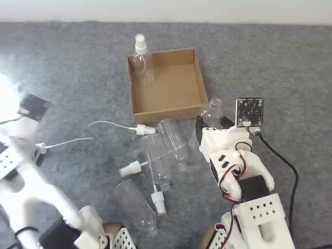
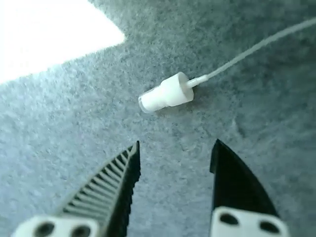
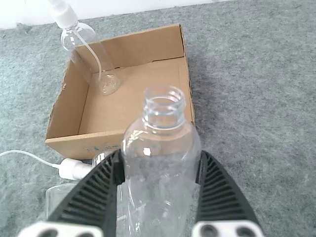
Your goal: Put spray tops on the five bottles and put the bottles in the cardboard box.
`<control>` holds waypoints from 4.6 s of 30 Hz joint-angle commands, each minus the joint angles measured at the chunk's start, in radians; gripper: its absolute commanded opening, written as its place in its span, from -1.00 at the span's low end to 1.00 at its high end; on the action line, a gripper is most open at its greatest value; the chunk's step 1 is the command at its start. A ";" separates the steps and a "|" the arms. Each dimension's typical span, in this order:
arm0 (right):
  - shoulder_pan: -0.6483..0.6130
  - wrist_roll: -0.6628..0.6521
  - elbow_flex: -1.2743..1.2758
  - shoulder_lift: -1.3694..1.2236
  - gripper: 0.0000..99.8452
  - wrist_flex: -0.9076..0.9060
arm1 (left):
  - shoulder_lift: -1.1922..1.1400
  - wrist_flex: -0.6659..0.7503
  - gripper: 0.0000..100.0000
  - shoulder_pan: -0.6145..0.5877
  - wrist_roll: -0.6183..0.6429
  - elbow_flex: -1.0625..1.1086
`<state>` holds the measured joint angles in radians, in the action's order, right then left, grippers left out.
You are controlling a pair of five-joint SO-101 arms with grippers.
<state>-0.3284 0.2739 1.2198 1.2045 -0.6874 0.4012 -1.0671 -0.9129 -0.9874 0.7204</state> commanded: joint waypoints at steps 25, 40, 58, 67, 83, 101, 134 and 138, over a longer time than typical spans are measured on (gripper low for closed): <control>0.010 0.005 -0.008 0.025 -0.89 0.024 | 0.041 -0.133 -0.56 -0.075 1.054 -0.136; 0.010 0.005 -0.008 0.025 -0.89 0.024 | -0.479 -0.201 -0.56 -0.087 1.241 -0.478; 0.010 0.005 -0.009 0.025 -0.89 0.024 | -0.806 -0.199 -0.56 -0.044 1.376 -0.699; 0.010 0.005 -0.009 0.025 -0.89 0.024 | -0.873 -0.201 -0.56 0.006 1.376 -0.699; 0.010 0.005 -0.009 0.028 -0.89 0.024 | -0.887 -0.315 -0.56 0.011 1.306 -0.694; 0.010 0.005 -0.009 0.028 -0.89 0.024 | -0.887 -0.264 -0.79 0.011 1.223 -0.615; 0.008 -0.063 -0.014 0.030 -0.89 0.004 | -0.873 -0.677 -0.98 0.009 1.185 -1.168; 0.008 -0.117 -0.017 0.030 -0.89 -0.018 | -0.872 -0.687 -0.98 0.005 1.185 -1.228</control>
<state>-0.3284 0.2094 1.2198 1.2045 -0.6920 -0.4933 -1.7146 -0.9068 0.2048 -0.4135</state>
